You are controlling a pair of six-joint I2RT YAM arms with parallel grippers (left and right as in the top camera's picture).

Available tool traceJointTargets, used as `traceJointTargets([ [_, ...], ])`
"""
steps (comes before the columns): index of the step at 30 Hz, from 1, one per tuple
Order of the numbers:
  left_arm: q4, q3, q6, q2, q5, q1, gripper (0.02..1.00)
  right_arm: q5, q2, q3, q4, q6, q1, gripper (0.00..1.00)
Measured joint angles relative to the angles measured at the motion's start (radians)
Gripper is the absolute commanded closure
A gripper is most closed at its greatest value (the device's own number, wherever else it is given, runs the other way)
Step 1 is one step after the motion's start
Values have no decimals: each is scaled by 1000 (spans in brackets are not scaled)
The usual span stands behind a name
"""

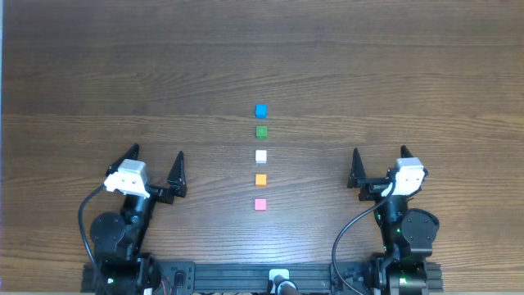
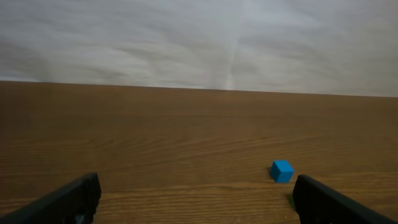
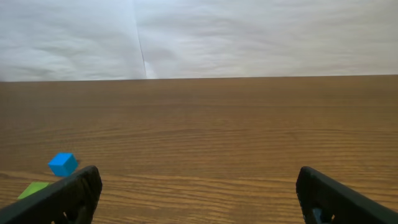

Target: Stack Cubes

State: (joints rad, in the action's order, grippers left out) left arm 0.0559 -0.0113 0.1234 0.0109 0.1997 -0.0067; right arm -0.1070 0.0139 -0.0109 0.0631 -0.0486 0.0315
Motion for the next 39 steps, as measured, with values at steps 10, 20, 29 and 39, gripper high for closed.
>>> traceJointTargets([
  [10, 0, 0, 0, 0, 0, 0, 20, 0, 0, 0, 0, 0, 0, 7],
  [20, 0, 0, 5, 0, 0, 0, 20, 0, 0, 0, 0, 0, 0, 7],
  [29, 39, -165, 242, 126, 140, -55, 23, 0, -1, 0, 0, 0, 0, 7],
  [39, 503, -789, 298, 587, 326, -280, 84, 0, -3, 0, 0, 0, -1, 9],
])
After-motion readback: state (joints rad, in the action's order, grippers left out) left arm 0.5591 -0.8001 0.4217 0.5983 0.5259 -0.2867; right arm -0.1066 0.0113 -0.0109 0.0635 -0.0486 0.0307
